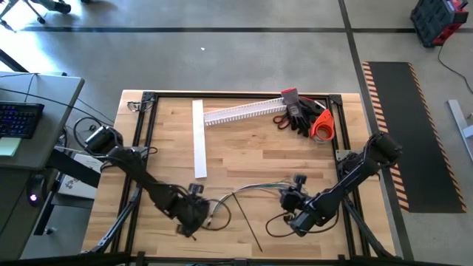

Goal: Ziptie cables
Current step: Wrap the cable wires with the black zip tie

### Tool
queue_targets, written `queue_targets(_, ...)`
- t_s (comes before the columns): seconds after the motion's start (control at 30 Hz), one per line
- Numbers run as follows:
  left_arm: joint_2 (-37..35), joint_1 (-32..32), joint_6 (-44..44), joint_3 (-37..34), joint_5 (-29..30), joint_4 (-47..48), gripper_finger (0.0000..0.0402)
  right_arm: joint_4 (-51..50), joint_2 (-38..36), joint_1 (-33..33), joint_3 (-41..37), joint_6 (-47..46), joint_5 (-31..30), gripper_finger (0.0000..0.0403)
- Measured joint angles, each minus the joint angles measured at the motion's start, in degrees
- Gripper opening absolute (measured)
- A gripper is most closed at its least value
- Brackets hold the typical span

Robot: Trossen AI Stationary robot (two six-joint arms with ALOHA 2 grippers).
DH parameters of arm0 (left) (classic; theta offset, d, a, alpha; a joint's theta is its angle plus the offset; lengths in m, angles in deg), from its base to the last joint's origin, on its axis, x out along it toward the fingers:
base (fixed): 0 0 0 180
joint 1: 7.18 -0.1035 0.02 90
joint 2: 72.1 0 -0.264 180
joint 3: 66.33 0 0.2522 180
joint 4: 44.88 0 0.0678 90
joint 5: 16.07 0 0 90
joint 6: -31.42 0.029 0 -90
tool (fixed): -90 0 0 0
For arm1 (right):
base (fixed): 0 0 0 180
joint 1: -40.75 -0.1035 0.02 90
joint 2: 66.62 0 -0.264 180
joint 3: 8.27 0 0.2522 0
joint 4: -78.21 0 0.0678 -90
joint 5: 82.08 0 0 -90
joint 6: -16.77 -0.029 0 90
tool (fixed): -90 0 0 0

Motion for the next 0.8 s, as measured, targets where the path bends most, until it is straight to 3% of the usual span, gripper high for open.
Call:
queue_targets(0.13,-0.2,3.3,-1.4,0.0,-7.0,0.6,0.0133,0.1,0.0,0.3,-1.5,-3.2,2.1,0.0013)
queue_targets(0.23,0.4,6.1,-3.8,0.0,-8.4,-0.6,0.0133,0.9,-0.1,-0.1,-1.5,-4.7,0.3,0.0038)
queue_targets(0.43,3.5,10.7,-6.7,0.0,-1.9,-5.3,0.0133,5.3,-3.3,-1.0,0.1,0.6,-3.5,0.012)
queue_targets(0.6,8.6,11.5,-7.2,0.0,-1.7,-10.6,0.0133,-0.2,-7.1,-1.0,0.5,-0.3,2.1,0.0188)
queue_targets(0.8,12.6,11.8,-8.5,0.4,-0.1,-11.3,0.0131,-5.6,-8.1,-1.2,0.5,-6.1,2.9,0.0216)
